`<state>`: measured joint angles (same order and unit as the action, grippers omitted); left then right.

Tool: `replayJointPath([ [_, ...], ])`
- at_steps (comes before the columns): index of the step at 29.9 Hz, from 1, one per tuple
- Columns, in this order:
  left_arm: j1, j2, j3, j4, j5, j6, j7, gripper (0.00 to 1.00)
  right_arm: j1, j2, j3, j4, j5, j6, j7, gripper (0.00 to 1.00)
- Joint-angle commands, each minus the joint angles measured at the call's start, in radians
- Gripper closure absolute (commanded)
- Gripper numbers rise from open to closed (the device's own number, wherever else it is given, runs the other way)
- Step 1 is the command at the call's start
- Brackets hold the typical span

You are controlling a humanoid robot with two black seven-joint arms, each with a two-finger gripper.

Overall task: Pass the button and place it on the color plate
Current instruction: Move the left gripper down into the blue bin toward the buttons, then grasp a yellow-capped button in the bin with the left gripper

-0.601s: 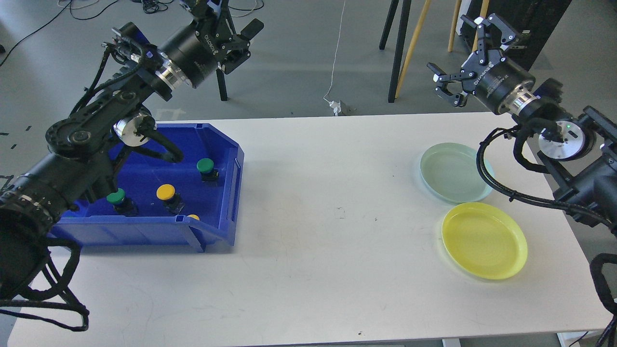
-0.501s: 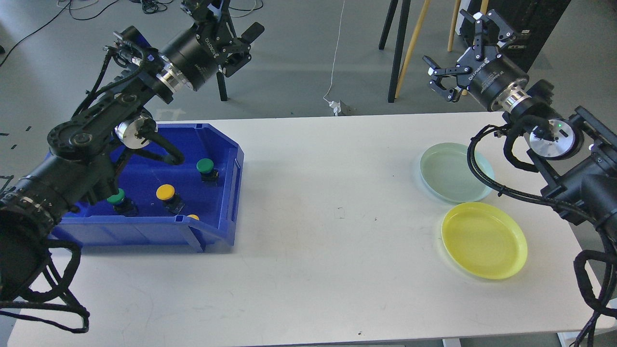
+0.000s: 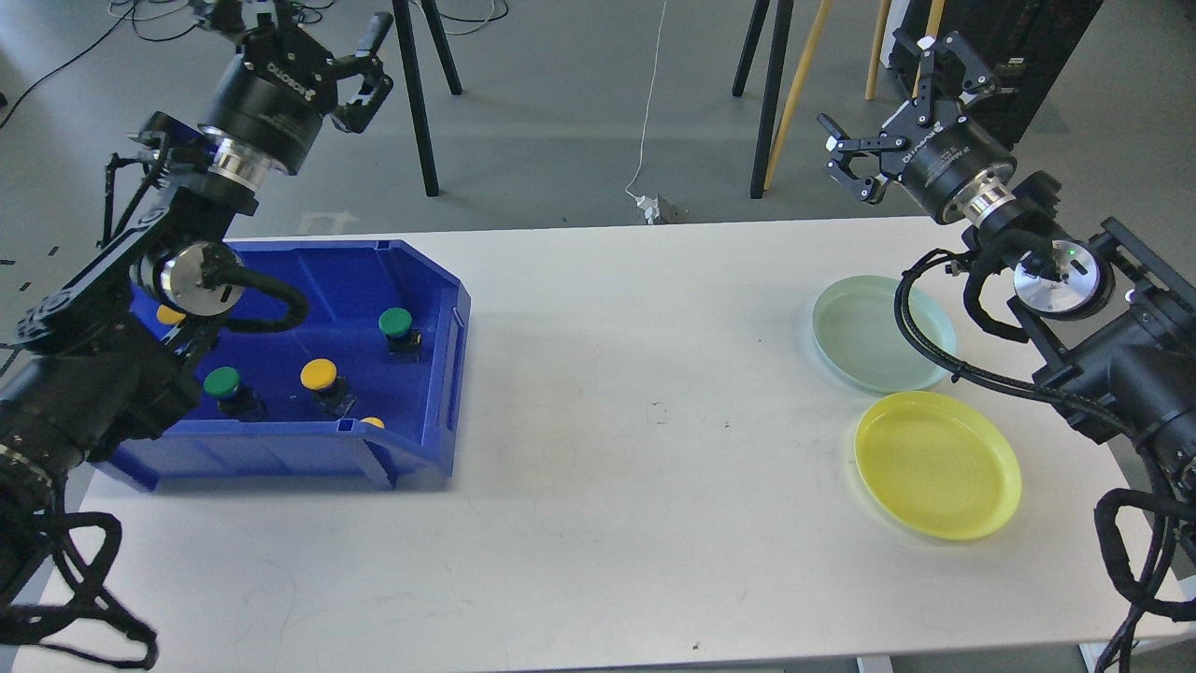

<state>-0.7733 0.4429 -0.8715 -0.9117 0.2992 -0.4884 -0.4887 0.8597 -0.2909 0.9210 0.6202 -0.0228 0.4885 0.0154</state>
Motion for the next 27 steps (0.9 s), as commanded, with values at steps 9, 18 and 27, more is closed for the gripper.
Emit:
replayJointPath([
  [9, -0.294, 0.488, 0.640, -0.246, 0.749, 0.000, 0.000, 0.01, -0.034, -0.013, 0.013, 0.015, 0.007, 0.000, 0.000, 0.00],
  [18, -0.486, 0.502, 1.106, -0.237, 1.212, 0.000, 0.000, 0.02, -0.077, -0.013, 0.016, 0.010, 0.006, 0.000, 0.000, 0.00],
  [27, -0.474, 0.304, 1.186, -0.010, 1.221, 0.000, 0.000, 0.02, -0.113, -0.039, 0.021, 0.010, 0.007, 0.000, 0.000, 0.00],
])
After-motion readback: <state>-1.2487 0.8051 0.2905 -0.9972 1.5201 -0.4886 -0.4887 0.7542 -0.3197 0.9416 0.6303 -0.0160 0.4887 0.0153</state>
